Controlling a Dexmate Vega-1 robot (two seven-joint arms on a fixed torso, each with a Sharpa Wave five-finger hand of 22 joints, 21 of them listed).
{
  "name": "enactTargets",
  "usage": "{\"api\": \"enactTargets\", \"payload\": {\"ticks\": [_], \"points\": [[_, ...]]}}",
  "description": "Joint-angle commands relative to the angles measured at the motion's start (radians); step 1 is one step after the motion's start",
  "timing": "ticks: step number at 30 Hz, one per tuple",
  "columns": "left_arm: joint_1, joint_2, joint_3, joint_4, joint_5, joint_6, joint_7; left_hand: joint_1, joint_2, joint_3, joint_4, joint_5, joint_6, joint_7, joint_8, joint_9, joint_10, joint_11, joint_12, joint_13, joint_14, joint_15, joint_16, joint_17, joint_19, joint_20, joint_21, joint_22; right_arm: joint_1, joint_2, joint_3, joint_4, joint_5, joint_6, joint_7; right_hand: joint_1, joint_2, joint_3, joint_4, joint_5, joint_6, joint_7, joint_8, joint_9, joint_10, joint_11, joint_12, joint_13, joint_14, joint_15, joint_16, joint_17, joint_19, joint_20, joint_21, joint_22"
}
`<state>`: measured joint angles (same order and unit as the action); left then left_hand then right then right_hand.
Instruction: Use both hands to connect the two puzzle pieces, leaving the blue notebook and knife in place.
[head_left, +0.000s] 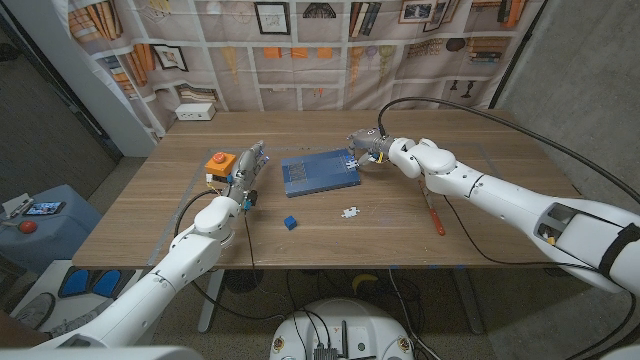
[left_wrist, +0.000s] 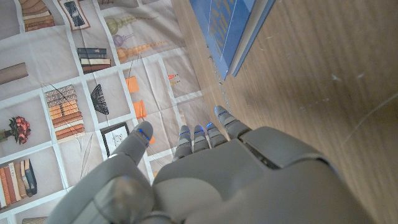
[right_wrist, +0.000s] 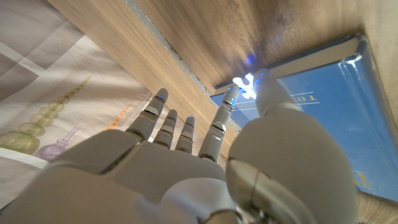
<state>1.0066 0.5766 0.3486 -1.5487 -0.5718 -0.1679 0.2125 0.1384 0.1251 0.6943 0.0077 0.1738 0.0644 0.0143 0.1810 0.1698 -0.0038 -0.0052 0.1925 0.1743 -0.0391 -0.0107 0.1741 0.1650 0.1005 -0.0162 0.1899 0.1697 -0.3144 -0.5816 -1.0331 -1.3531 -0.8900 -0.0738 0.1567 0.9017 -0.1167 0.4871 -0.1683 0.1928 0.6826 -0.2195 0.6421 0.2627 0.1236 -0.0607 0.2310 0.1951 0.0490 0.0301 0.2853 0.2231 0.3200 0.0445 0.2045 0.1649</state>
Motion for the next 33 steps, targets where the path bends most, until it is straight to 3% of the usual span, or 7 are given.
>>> {"api": "enactTargets", "payload": {"ticks": [1,33], "points": [[0.005,-0.001,0.001,-0.006,0.001,0.001,0.006,-0.009,0.061,0.008,0.000,0.001,0.011,0.002,0.000,0.005,0.001,-0.003,-0.001,0.002,-0.001,-0.001,0.006,0.005,0.000,0.002,0.004,0.003,-0.007,-0.006,0.002,-0.003,-0.001,0.004,-0.019,0.014,0.004,-0.004,-0.001,0.011,0.017,-0.001,0.009,0.005,0.012,-0.005,0.004,0.001,0.012,-0.002,0.007,0.001,0.010,-0.003,0.004,0.003],[0.007,-0.003,0.003,-0.007,0.000,0.004,0.008,-0.011,0.061,0.009,0.001,0.001,0.015,0.002,0.001,0.005,0.002,-0.001,-0.001,0.002,0.000,0.001,0.006,0.005,0.000,0.002,0.004,0.003,-0.014,-0.004,0.009,-0.005,-0.001,0.004,-0.042,0.032,0.011,-0.011,0.002,0.011,0.057,-0.002,0.027,0.008,0.033,-0.012,0.000,0.001,0.033,-0.018,0.012,0.004,0.035,-0.016,0.003,0.004]]}}
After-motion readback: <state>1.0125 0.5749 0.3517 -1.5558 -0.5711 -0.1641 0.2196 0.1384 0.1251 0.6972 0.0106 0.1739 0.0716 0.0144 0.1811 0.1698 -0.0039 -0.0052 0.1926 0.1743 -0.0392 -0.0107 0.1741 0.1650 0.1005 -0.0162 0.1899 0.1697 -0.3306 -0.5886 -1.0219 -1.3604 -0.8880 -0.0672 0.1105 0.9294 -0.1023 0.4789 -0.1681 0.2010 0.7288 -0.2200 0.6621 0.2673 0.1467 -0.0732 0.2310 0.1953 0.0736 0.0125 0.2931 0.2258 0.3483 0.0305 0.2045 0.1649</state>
